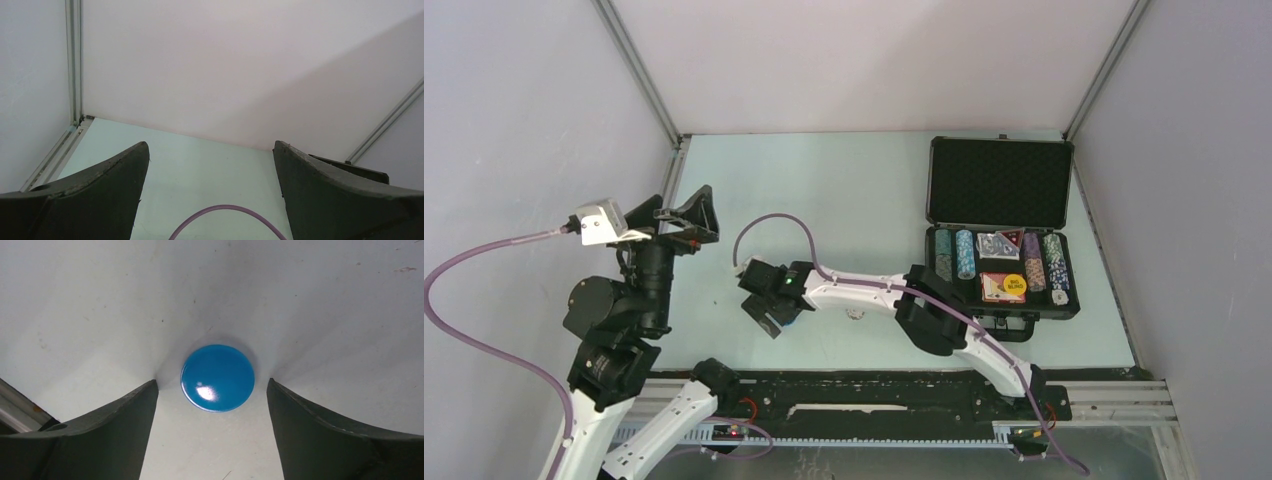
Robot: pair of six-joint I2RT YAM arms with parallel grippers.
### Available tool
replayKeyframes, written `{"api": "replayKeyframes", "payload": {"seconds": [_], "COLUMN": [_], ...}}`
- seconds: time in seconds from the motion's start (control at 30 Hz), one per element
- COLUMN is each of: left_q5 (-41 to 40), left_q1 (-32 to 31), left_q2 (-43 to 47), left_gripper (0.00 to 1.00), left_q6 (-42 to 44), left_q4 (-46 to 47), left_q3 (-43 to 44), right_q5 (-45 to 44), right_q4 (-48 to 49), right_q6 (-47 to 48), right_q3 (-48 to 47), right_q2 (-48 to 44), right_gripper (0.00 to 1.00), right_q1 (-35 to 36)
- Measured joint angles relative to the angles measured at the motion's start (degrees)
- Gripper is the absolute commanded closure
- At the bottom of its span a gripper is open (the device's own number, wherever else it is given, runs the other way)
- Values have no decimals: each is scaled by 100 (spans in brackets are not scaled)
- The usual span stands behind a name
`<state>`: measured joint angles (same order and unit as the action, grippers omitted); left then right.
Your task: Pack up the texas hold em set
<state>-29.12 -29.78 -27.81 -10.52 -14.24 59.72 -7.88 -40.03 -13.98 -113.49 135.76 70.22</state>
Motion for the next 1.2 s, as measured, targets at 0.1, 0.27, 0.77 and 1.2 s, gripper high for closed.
{"api": "replayKeyframes", "payload": {"seconds": [0.1, 0.27, 0.77, 1.2], "left_q5": [42, 83, 105, 240], "left_q1": [15, 20, 20, 20], "left_q2": [-26, -74, -76, -74], "left_gripper": [0, 0, 0, 0], "left_q6": [0, 0, 0, -4], "left_q4": [0, 0, 0, -2], "left_q3": [0, 0, 0, 0], "right_q5": [-9, -83, -81, -79], "right_q4": [-68, -111, -94, -79], "right_q6": [11, 2, -7, -26], "right_q3": [-87, -125, -122, -109], "right_q2": [42, 57, 57, 44], "right_gripper": [19, 25, 26, 50], "right_q1": [33, 74, 35, 15]}}
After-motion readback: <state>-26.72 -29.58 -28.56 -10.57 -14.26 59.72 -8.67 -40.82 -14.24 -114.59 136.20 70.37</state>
